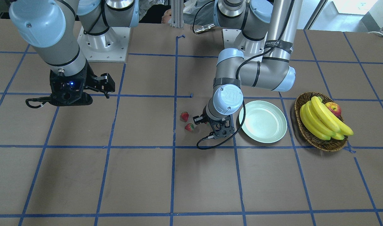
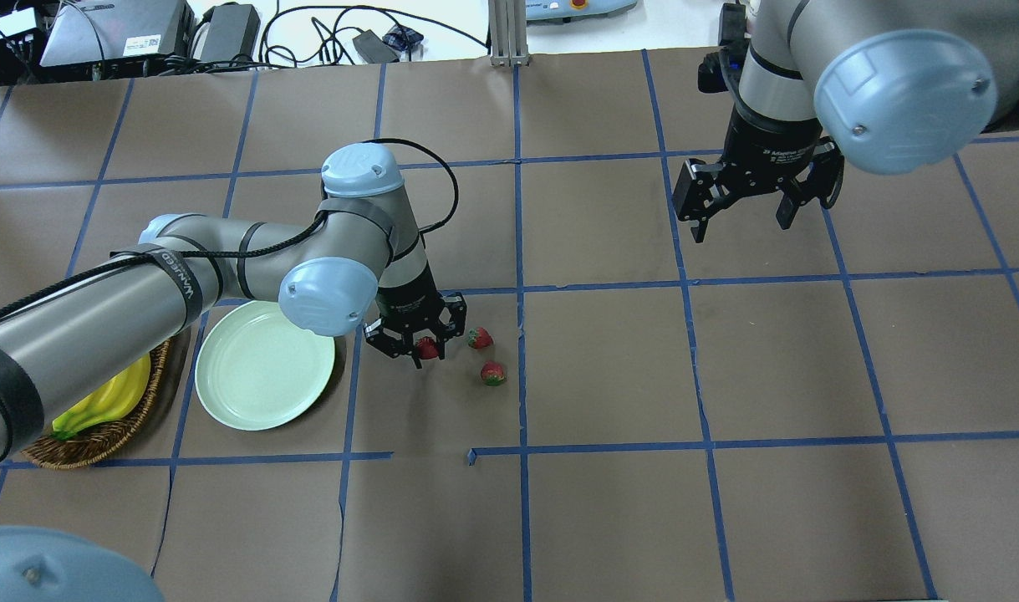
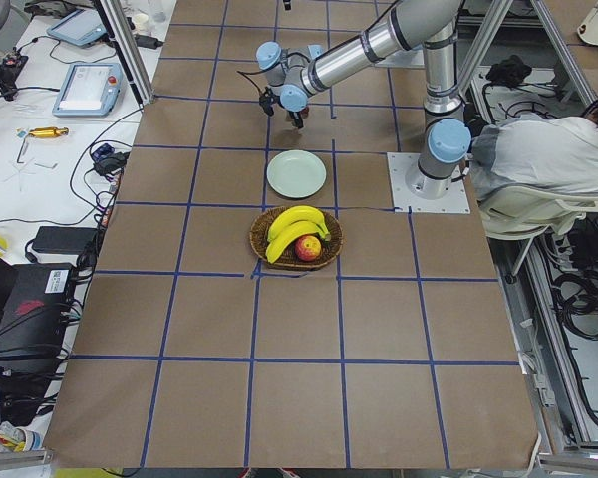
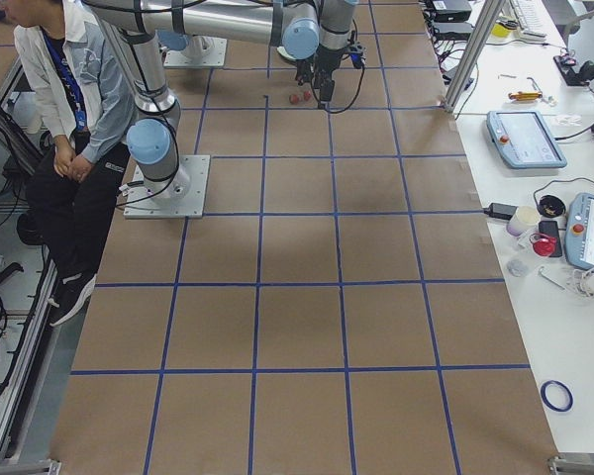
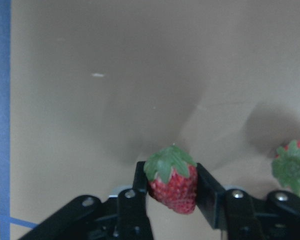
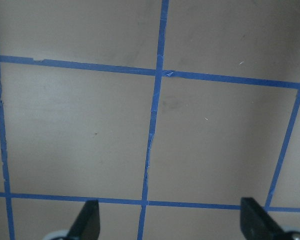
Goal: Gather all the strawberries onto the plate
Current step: 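Carry the strawberry over the green plate and release it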
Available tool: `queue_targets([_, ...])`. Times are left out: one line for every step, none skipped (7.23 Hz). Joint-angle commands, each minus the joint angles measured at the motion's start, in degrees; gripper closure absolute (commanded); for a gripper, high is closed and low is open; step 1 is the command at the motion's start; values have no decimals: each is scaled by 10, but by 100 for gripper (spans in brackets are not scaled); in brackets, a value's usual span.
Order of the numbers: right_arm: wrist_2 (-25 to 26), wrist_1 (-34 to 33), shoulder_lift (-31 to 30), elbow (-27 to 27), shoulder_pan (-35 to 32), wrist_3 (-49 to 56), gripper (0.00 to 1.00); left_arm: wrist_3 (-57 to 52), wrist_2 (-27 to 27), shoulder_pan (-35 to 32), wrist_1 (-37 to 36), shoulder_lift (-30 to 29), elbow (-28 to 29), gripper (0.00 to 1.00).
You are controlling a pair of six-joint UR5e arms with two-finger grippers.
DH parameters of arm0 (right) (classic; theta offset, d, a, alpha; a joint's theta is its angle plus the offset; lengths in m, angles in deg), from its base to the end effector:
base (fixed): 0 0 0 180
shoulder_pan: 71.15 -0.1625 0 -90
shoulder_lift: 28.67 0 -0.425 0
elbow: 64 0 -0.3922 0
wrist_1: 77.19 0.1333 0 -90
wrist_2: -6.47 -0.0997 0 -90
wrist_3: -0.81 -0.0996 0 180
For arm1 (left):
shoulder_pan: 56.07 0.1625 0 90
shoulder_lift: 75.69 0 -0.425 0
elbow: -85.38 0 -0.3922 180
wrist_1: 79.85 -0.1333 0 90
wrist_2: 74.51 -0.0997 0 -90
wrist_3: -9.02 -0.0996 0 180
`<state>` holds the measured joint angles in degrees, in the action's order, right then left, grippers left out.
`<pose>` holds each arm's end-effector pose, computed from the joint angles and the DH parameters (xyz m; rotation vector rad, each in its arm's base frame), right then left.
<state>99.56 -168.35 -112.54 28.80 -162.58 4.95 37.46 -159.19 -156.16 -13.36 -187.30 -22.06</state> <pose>0.1408 -0.5148 0.4122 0.1555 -3.0799 -0.2113 -0.2333 -0.4974 0.1883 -0.5149 3.0642 0.4479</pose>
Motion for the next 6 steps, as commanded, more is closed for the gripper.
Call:
queue_targets([3, -7, 0, 0, 0, 1, 0, -89, -111, 16, 50, 34, 41, 100])
queue_targets([1, -7, 0, 0, 0, 1, 0, -123, -117, 47, 77, 45, 64, 100])
queue_targets([0, -6, -1, 0, 0, -2, 0, -176, -117, 82, 78, 51, 64, 100])
queue_targets([0, -9, 0, 0, 0, 1, 0, -288, -122, 123, 80, 53, 62, 100])
queue_targets([0, -10, 4, 0, 0, 0, 0, -361, -117, 166, 80, 53, 52, 100])
queue_targets([0, -10, 4, 0, 0, -1, 0, -367, -121, 189, 79, 52, 33, 100])
